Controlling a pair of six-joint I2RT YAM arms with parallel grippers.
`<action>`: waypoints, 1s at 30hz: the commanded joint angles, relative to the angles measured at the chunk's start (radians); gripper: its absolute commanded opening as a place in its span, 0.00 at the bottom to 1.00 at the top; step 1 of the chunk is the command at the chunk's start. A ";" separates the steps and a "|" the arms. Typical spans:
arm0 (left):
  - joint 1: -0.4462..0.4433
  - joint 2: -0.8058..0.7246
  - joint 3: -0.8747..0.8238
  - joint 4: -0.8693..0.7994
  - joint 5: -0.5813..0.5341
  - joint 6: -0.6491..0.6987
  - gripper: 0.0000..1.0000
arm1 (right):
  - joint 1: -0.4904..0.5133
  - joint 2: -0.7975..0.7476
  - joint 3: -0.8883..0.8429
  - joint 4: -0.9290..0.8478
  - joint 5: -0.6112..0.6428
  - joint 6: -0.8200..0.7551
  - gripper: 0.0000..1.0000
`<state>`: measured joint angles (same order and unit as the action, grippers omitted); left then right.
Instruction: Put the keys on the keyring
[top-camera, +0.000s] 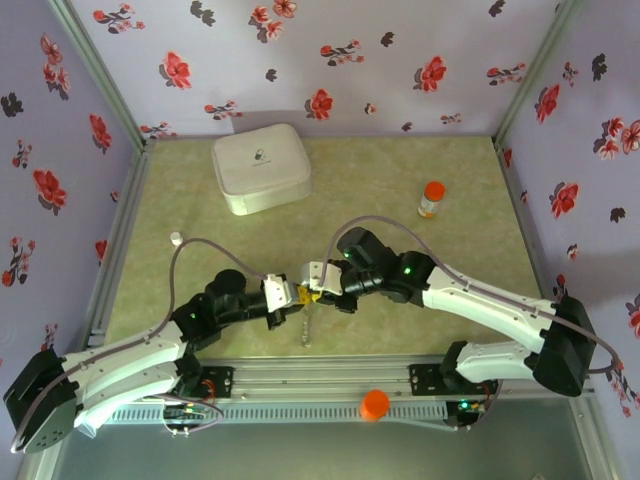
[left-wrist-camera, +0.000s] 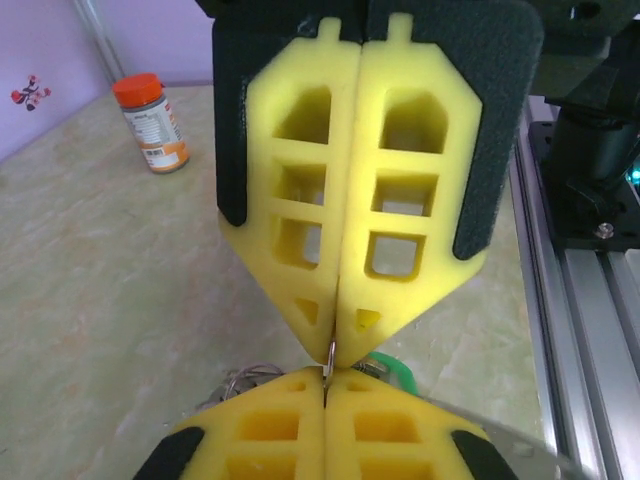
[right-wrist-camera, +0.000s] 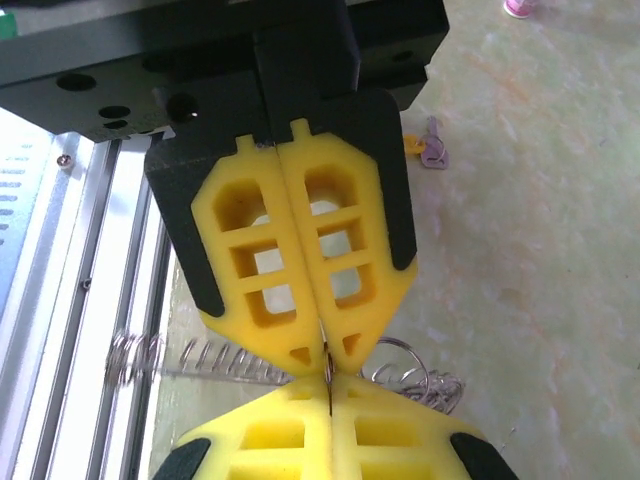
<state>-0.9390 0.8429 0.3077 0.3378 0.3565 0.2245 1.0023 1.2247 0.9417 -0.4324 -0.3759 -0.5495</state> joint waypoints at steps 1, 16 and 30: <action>-0.006 -0.020 0.015 0.055 0.018 0.003 0.00 | 0.000 -0.029 -0.005 0.067 -0.039 0.035 0.07; -0.005 -0.009 -0.154 0.429 -0.011 -0.132 0.00 | -0.098 -0.185 -0.248 0.315 -0.119 0.313 0.33; -0.007 0.010 -0.159 0.478 -0.010 -0.108 0.00 | -0.098 -0.160 -0.263 0.348 -0.149 0.342 0.21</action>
<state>-0.9390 0.8520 0.1493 0.7330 0.3519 0.1101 0.9092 1.0649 0.6868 -0.1223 -0.5026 -0.2264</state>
